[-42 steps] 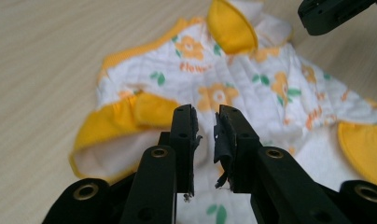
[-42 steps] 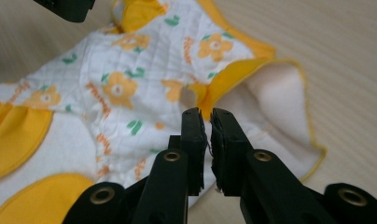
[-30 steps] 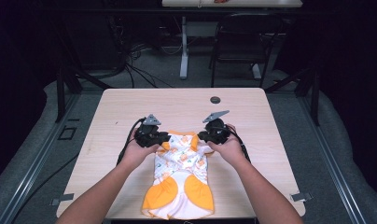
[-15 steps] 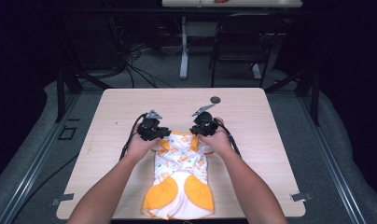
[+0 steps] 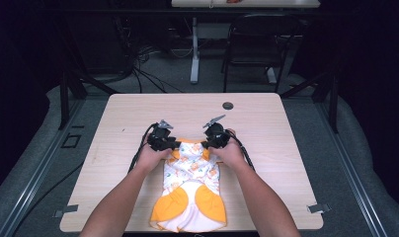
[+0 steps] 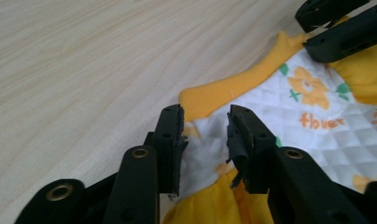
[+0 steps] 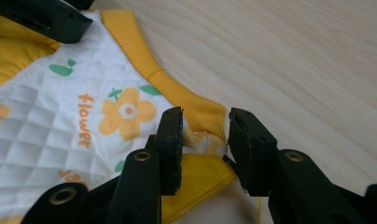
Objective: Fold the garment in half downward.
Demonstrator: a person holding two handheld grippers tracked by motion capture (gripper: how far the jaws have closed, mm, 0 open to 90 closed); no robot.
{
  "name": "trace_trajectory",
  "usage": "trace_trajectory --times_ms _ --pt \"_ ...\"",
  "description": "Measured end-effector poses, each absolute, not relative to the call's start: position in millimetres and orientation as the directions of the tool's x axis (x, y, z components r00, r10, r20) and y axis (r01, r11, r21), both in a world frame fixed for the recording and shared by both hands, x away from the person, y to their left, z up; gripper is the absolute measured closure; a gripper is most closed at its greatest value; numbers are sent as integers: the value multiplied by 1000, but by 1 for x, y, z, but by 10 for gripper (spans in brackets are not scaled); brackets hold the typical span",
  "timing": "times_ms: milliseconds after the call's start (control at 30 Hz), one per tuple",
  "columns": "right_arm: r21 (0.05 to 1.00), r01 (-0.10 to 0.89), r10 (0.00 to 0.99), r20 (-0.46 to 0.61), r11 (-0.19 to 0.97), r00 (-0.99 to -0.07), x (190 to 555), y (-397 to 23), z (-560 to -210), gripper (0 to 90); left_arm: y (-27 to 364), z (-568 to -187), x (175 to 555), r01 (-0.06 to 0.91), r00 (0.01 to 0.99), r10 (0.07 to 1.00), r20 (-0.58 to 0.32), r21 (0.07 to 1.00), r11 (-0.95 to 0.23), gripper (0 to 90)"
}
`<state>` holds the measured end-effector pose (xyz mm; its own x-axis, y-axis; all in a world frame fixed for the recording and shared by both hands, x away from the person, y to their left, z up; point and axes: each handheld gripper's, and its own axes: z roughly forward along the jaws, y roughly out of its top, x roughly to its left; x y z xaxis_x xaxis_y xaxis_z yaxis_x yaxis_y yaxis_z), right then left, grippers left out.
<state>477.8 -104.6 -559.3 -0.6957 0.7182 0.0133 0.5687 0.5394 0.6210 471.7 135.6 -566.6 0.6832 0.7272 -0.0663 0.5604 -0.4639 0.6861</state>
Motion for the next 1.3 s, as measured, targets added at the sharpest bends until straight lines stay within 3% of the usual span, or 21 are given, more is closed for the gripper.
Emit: trace_trajectory --times_ms 433,767,900,1300 --pt "574 562 691 -10 596 -723 472 -109 -560 616 137 -573 469 571 674 738 -37 660 -488 625" --pt "596 589 709 45 547 -704 467 -119 -566 628 137 -573 466 561 685 728 -34 662 -497 670" --pt "607 609 716 91 511 -692 467 -121 -568 668 135 -572 466 557 691 722 -30 658 -507 704" --pt "595 608 708 90 526 -700 469 -116 -565 811 136 -571 468 567 706 705 -67 650 -506 826"
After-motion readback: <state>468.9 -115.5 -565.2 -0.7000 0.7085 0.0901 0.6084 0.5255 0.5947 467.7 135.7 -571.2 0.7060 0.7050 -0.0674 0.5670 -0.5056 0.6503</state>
